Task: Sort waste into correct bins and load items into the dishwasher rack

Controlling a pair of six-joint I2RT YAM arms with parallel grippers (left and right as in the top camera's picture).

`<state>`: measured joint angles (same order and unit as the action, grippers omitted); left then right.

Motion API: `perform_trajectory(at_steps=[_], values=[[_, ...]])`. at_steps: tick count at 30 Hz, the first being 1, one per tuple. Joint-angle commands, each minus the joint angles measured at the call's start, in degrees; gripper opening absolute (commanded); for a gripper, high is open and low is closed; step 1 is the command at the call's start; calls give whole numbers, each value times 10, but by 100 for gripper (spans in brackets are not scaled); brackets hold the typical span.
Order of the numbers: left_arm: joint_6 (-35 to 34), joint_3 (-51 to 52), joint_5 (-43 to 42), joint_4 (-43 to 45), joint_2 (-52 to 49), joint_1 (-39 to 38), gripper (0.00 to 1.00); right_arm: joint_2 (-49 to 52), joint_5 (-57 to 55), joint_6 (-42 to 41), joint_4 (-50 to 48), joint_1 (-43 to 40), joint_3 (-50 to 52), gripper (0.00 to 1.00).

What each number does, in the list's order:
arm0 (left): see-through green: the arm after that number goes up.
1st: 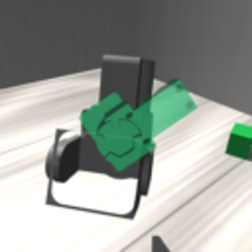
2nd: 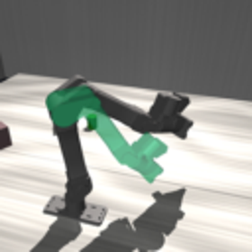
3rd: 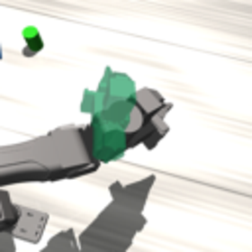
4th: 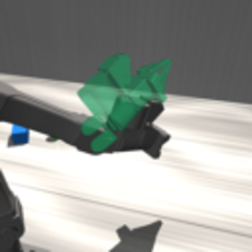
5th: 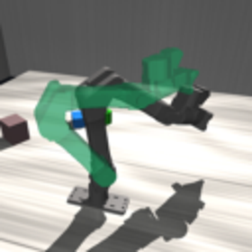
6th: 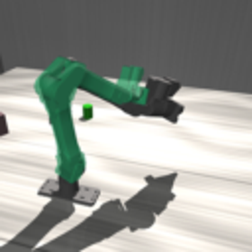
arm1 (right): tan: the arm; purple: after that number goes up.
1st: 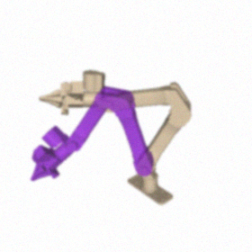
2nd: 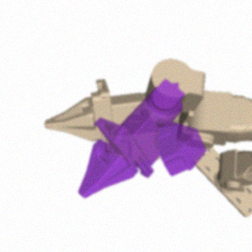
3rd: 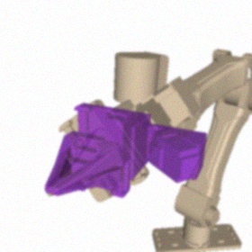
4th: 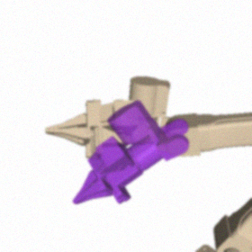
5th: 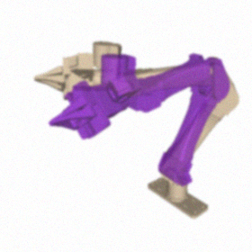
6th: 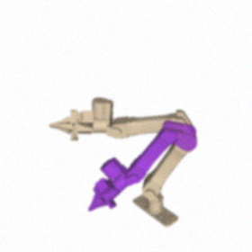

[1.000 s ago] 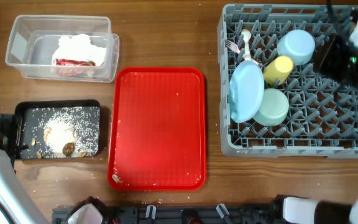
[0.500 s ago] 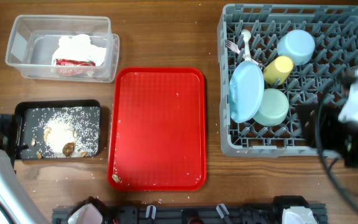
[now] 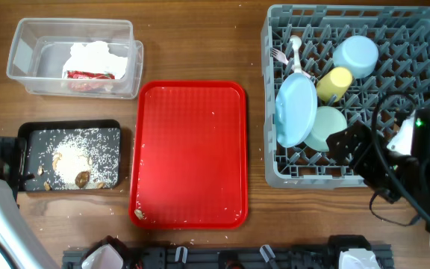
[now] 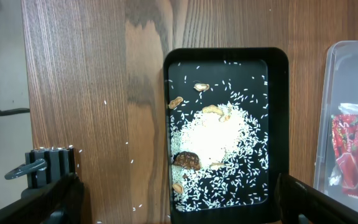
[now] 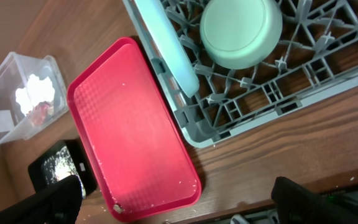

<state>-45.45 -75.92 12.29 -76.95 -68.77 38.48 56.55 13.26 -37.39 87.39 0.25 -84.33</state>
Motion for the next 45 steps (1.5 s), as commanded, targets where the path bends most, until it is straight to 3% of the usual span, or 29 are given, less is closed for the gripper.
perform_trajectory(at_steps=[1, 6, 12, 20, 24, 28, 37, 45], values=[[4, -2, 2, 0, 3, 3, 100, 2, -31, -15, 2, 2, 5, 100], [4, -2, 2, 0, 3, 3, 100, -7, -55, 42, -12, 5, 9, 100], [4, -2, 2, 0, 3, 3, 100, -74, -56, 44, -119, 5, 56, 100], [4, -2, 2, 0, 3, 3, 100, -255, -14, 47, -325, 5, 281, 100], [4, -2, 2, 0, 3, 3, 100, -345, 46, 130, -505, 5, 437, 100], [4, -2, 1, 0, 3, 3, 100, -409, 59, 147, -624, 5, 547, 100], [4, -2, 2, 0, 3, 3, 100, -525, 61, 147, -749, 5, 690, 100], [4, -2, 1, 0, 3, 3, 100, -564, 61, 164, -861, 5, 777, 100]])
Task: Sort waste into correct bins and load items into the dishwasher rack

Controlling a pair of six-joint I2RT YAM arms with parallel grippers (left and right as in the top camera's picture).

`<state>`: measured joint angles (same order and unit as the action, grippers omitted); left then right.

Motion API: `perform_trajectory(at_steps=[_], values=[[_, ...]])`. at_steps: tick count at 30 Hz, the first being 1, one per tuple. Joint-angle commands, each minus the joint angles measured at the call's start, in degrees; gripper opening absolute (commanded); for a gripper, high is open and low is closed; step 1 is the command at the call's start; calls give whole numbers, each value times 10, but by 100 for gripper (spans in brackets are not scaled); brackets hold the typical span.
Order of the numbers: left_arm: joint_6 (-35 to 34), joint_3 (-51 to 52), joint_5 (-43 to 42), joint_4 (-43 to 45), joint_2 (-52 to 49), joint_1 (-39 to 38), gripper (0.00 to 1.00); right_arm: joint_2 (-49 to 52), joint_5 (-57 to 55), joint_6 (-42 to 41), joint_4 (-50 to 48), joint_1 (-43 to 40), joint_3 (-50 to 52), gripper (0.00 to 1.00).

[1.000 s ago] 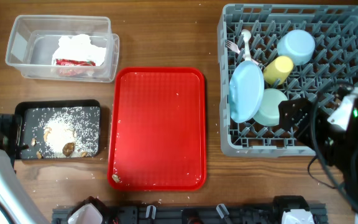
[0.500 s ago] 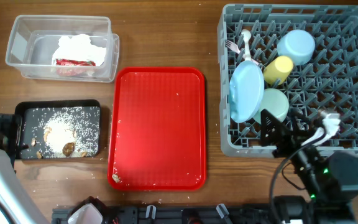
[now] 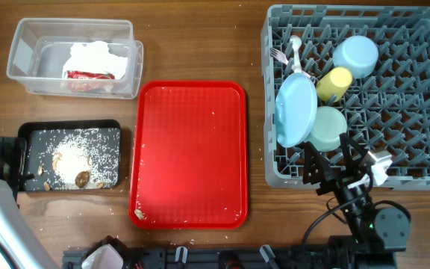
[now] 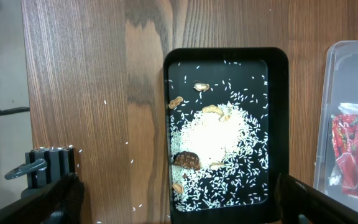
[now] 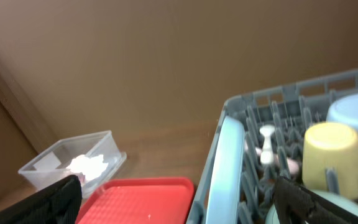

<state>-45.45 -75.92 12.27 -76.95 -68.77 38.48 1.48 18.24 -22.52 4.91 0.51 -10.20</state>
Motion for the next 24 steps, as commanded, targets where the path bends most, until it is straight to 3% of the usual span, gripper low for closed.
perform_trajectory(at_steps=[1, 10, 20, 24], values=[[4, -2, 2, 0, 3, 3, 100, -13, 11, 15, -51, 3, 46, 100], [4, -2, 2, 0, 3, 3, 100, -13, -40, 15, -132, 3, 99, 100], [4, -2, 2, 0, 3, 3, 100, -13, -166, 16, -66, 3, 99, 100], [4, -2, 2, 0, 3, 3, 100, -13, -169, 64, -51, 3, 99, 100]])
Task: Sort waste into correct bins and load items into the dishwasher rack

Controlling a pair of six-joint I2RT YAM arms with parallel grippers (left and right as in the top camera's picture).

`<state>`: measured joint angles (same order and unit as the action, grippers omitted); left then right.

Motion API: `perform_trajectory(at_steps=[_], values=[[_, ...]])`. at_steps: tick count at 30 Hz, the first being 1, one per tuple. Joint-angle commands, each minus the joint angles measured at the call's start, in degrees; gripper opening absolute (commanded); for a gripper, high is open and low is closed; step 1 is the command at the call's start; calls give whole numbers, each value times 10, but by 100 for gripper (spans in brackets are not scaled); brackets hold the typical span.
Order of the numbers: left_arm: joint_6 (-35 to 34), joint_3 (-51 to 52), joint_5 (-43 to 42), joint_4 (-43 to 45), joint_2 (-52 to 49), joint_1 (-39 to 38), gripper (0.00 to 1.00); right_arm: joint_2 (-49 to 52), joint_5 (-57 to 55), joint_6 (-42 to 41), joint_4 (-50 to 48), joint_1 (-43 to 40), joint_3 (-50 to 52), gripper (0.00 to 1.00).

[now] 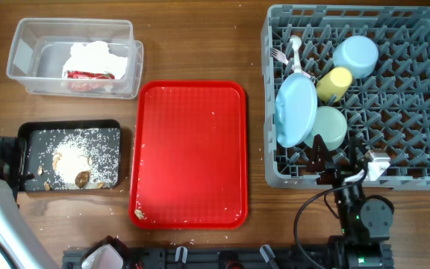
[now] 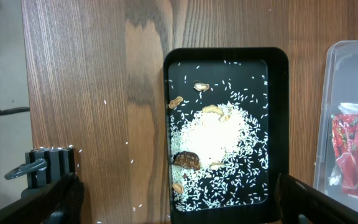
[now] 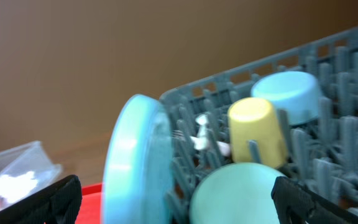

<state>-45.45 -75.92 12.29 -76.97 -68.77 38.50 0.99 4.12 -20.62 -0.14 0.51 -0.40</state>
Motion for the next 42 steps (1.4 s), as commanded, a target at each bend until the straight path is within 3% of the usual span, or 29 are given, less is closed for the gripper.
perform_trajectory(at_steps=[1, 10, 16, 42], values=[[4, -2, 2, 0, 3, 3, 100, -8, -26, 60, -1, 3, 1, 100], [4, -2, 2, 0, 3, 3, 100, -8, -12, 239, 1, 3, 1, 100], [4, -2, 1, 0, 3, 3, 100, -8, -9, 201, 1, 3, 1, 100], [4, -2, 2, 0, 3, 3, 100, -8, -10, 200, 1, 3, 1, 100]])
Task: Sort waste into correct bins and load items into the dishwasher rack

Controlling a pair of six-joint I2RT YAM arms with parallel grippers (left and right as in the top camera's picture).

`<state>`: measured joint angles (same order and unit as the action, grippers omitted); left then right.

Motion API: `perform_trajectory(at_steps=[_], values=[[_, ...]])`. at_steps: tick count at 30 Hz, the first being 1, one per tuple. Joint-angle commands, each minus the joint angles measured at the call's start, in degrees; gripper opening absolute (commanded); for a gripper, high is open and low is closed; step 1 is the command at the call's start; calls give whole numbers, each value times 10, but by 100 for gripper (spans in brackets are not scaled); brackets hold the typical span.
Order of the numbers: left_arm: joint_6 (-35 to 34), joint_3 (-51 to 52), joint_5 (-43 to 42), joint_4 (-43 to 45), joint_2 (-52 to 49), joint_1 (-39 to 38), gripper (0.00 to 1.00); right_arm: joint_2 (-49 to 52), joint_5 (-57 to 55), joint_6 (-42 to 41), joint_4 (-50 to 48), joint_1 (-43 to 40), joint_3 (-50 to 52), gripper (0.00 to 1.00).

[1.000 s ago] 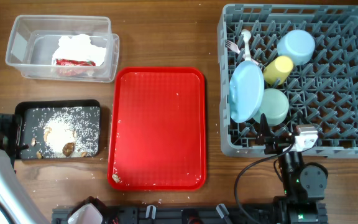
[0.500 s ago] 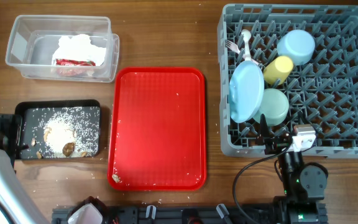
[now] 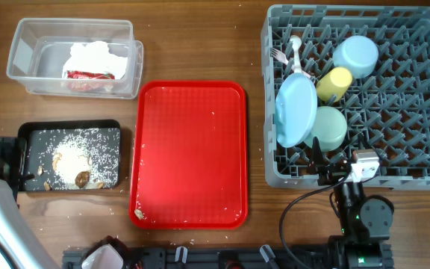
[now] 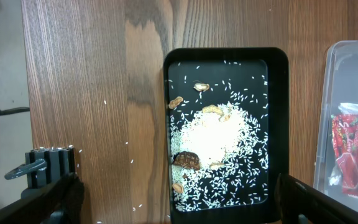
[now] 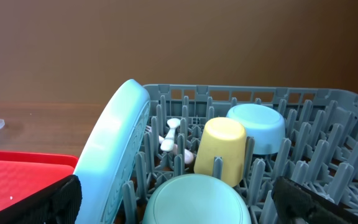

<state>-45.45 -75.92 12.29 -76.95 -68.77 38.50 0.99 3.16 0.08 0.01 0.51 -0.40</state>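
The grey dishwasher rack (image 3: 424, 178) at the right holds a light blue plate (image 3: 295, 110) on edge, a green bowl (image 3: 328, 127), a yellow cup (image 3: 335, 83), a blue bowl (image 3: 355, 55) and white cutlery (image 3: 293, 49). A clear bin (image 3: 21, 46) holds paper and a red wrapper (image 3: 89, 75). The black tray (image 3: 30, 132) carries rice and peanuts (image 4: 219, 134). My left gripper (image 4: 179, 190) hangs open over the black tray's near end. My right gripper (image 5: 178, 196) stands open and empty at the rack's front edge, facing the green bowl (image 5: 197, 202).
A red tray (image 3: 192, 149) lies mid-table with a small crumb (image 3: 138, 214) in its near left corner. Loose rice grains (image 4: 131, 163) dot the wood beside the black tray. The right arm's base (image 3: 364, 217) sits in front of the rack.
The right wrist has shifted slightly at the rack's front; its view now looks level across the rack instead of tilted. The left arm and all objects are unchanged.
At first my right arm hung over the rack's front right corner, its camera looking down on the green bowl and red tray. Later it was low at the rack's front edge, looking across the dishes, and it stays there. The left gripper stayed open over the rice tray.
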Motion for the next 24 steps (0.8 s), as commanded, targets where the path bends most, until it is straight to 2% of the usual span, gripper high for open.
perform_trajectory(at_steps=[1, 12, 16, 21, 24], values=[[4, -2, 1, 0, 3, 3, 100, -8, 0, -7, -1, 3, 1, 100], [4, -2, 2, 0, 1, 3, 100, -8, 0, -7, -1, 3, 1, 100], [4, -2, 32, 2, 8, 3, 100, -8, 0, -6, -1, 3, 1, 100], [0, 0, 17, -48, 31, 2, 100, -8, 0, -7, -1, 3, 1, 100], [0, 23, 16, -49, 50, -14, 100, -8, 0, -7, -1, 3, 1, 100]])
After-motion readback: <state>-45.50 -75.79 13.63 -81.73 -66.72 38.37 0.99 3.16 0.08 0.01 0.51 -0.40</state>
